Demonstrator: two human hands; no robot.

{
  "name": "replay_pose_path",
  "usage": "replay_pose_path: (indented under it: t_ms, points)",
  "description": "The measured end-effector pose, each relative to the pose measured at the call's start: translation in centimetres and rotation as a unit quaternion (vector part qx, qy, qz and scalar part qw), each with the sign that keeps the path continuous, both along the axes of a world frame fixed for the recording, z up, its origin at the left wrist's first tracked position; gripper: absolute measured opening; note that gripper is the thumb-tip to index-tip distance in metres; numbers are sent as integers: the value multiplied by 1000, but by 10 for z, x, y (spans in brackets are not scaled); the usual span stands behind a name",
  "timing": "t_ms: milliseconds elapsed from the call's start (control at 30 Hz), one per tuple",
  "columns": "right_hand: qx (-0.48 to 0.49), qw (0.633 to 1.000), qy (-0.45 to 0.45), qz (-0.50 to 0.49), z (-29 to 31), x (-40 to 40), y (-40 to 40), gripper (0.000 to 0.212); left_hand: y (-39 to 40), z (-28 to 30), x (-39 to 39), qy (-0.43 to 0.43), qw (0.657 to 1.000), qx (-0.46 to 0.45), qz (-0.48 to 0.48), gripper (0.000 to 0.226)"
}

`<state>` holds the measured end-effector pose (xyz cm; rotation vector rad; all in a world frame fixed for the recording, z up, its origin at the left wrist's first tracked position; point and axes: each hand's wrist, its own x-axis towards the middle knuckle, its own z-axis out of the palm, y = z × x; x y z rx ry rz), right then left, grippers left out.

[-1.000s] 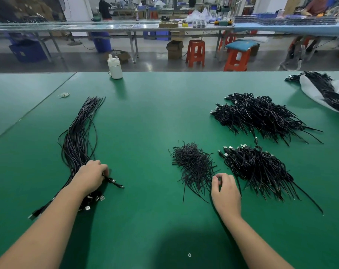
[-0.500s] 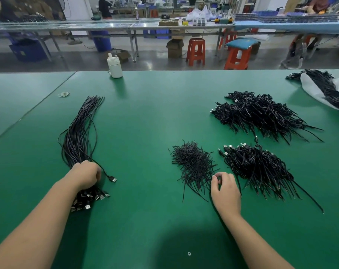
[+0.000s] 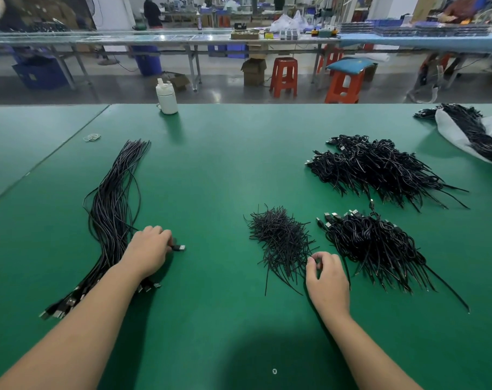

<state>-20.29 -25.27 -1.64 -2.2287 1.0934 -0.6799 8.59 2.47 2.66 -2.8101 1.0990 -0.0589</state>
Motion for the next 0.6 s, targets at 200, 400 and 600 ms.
replay_pose_path:
  t_ms: [200, 400, 600]
  points:
    - [8, 1000, 2, -2, 1, -1, 0, 11, -73, 16, -51, 56, 987, -124, -81, 9]
    - [18, 999, -31, -3, 6, -3, 1, 11, -131, 52, -131, 286, 871, -400, -20, 8]
    - [0, 985, -127, 121, 49, 1, 25, 28, -140, 78, -166, 527, 668, -524, 40, 5]
